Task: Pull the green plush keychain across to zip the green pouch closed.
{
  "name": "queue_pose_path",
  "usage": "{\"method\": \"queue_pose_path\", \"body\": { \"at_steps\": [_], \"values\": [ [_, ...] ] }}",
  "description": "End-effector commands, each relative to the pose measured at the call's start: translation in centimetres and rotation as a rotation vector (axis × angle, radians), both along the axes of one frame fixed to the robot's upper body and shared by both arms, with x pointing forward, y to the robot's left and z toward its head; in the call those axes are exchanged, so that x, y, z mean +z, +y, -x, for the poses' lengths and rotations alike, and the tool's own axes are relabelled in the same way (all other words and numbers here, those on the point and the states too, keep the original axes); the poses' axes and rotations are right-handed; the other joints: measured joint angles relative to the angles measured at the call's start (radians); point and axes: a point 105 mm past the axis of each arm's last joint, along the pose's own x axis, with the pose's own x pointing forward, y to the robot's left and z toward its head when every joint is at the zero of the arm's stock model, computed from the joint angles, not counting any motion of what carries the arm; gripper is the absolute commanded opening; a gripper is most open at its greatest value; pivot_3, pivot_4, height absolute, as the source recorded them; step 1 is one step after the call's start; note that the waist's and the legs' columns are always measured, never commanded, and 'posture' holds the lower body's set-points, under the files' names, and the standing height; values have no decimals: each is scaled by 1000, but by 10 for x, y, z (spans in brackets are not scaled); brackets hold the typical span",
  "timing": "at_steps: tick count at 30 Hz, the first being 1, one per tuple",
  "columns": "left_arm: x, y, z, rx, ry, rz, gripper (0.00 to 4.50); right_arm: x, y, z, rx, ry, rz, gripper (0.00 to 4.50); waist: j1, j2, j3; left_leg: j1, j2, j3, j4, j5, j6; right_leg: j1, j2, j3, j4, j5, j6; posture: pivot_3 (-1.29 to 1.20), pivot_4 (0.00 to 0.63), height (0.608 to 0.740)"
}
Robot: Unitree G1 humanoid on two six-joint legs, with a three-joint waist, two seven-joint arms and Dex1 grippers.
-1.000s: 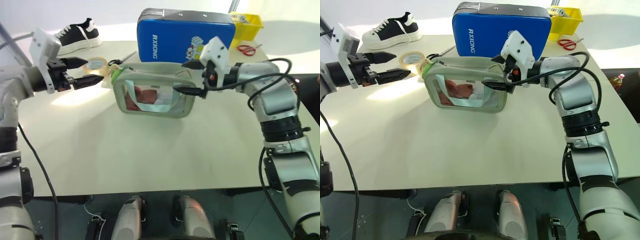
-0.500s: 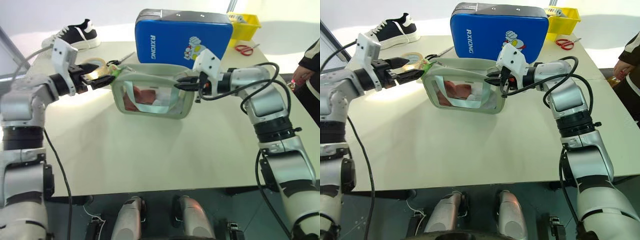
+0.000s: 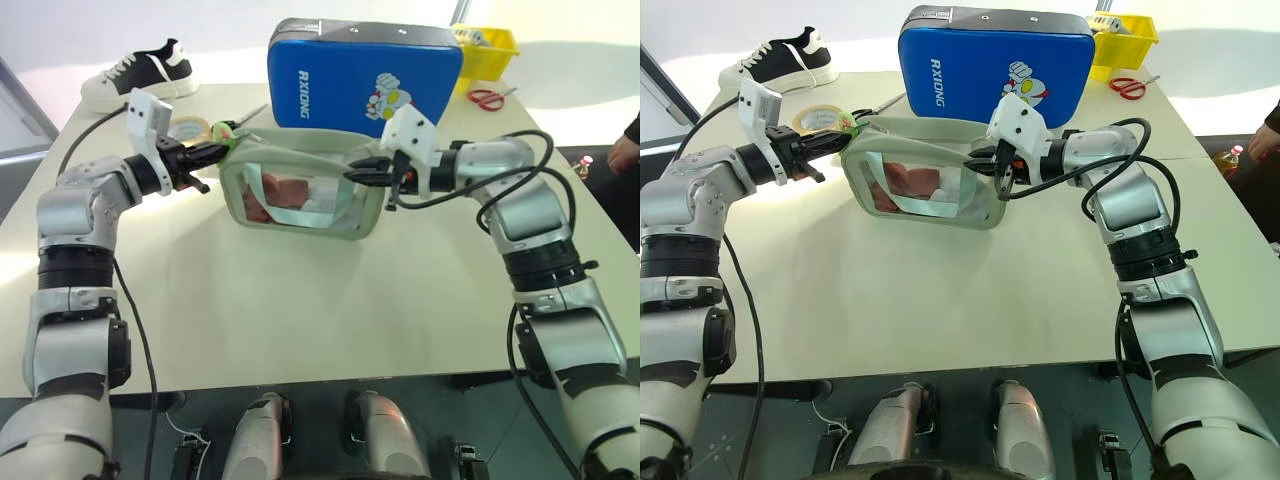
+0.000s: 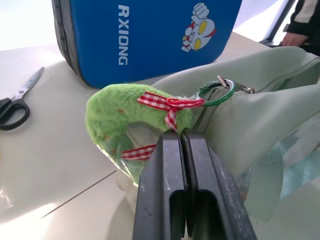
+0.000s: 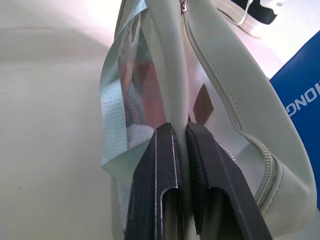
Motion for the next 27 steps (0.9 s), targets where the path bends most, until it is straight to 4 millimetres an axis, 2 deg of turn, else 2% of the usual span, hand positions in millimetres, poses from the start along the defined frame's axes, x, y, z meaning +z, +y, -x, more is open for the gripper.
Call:
{"method": "queue_pose_path", "body": {
  "at_steps": [1, 5, 8, 10, 12, 15, 18, 24, 27],
  "values": [
    [26, 2, 1, -1, -80, 6, 38, 8, 5, 4, 23, -36, -8, 0, 1, 0, 0, 0, 0, 0, 0, 0, 0, 0, 0, 0, 0, 0, 0, 0, 150, 740],
    [53, -5, 4, -30, -150, 27, 38, 9, 5, 4, 22, -35, -15, 0, 3, 0, 0, 0, 0, 0, 1, 0, 0, 0, 0, 0, 0, 0, 0, 0, 150, 740],
    [68, -24, 12, -119, -199, -25, 38, 8, 5, 4, 26, -34, -12, 0, 3, 0, 0, 0, 0, 0, 1, 0, 0, 0, 0, 0, 0, 0, 0, 0, 150, 740],
    [61, -38, 15, -167, -213, -123, 38, 8, 5, 3, 24, -36, -12, 0, 2, 0, 0, 0, 0, 0, 1, 0, 0, 0, 0, 0, 0, 0, 0, 0, 150, 740],
    [43, -48, 15, -194, -204, -234, 38, 8, 6, 3, 24, -36, -14, 0, 2, 0, 0, 0, 0, 0, 0, 0, 0, 0, 0, 0, 0, 0, 0, 0, 150, 740],
    [28, -54, 15, -224, -192, -309, 38, 8, 7, 4, 29, -36, -13, 0, 0, 0, 0, 1, 0, 1, 0, 0, 0, 0, 0, 1, 1, 0, 0, 0, 150, 740],
    [37, -53, 11, -203, -216, -265, 965, 8, 6, 5, 26, -40, -9, 0, 1, 0, 0, 0, 0, 0, 1, 0, 0, 0, 1, 1, 2, 0, 0, 0, 150, 740],
    [56, -43, 15, -192, -236, -264, 3935, 7, 2, 4, 14, -37, -10, 0, 1, 0, 0, 0, 0, 0, 2, 0, 0, 0, 1, 1, 2, 0, 0, 0, 150, 740],
    [59, -30, 23, -200, -234, -310, 3935, 7, 2, 4, 13, -37, -10, 0, -1, 0, 0, 0, 0, 0, 2, 0, 0, 0, 1, 1, 2, 0, 0, 0, 150, 740]
  ]
}}
